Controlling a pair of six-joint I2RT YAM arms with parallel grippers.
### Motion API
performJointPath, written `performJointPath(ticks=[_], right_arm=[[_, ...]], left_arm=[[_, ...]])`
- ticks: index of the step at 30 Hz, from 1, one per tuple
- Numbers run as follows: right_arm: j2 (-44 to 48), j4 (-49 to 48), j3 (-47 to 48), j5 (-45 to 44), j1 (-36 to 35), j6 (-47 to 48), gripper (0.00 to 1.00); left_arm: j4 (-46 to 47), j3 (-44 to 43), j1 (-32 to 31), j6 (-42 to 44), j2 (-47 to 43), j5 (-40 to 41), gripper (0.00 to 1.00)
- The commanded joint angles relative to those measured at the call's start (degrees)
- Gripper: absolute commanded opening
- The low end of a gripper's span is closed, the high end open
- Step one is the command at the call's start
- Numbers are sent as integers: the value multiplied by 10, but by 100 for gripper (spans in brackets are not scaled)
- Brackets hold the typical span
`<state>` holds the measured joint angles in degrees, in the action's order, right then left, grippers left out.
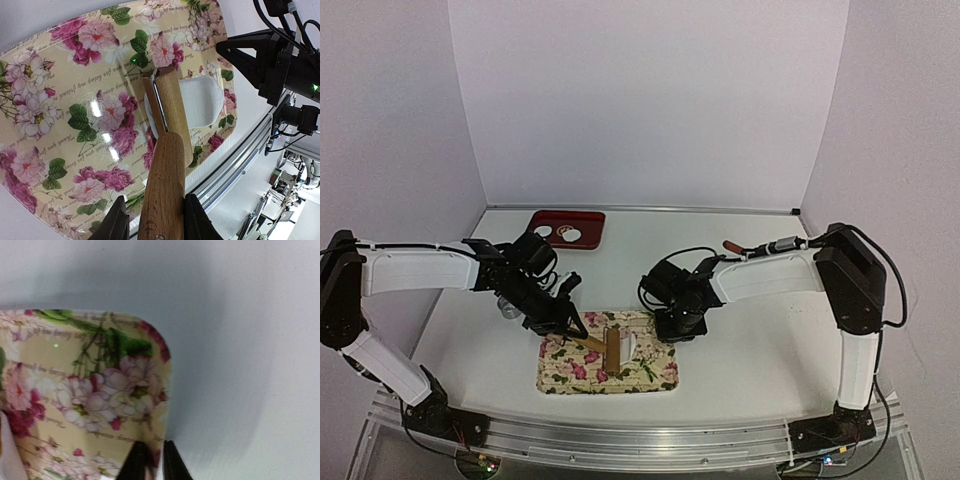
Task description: Roll out the dumpling wrappers from the dough
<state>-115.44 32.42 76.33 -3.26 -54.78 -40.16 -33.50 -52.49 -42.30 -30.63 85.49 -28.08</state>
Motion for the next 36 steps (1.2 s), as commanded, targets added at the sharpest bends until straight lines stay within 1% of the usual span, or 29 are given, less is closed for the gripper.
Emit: performJointPath(ticks=[1,2,12,21,31,36], right_arm=[[22,2,-16,4,4,-1,4],[23,2,-19,1,4,-5,0],[22,3,-35,-12,4,-34,0],[22,4,-35,-21,4,-36,0],[25,5,-36,-27,4,-38,0],[28,6,-37,-31,4,-39,0]], left_arm=[[-194,51,5,6,34,161,0],[-197,52,6,6,32,162,0],[-222,63,18,11,21,169,0],[-217,67,23,13,32,167,0],[-211,56,23,19,48,165,0],[-231,35,24,20,38,179,0]])
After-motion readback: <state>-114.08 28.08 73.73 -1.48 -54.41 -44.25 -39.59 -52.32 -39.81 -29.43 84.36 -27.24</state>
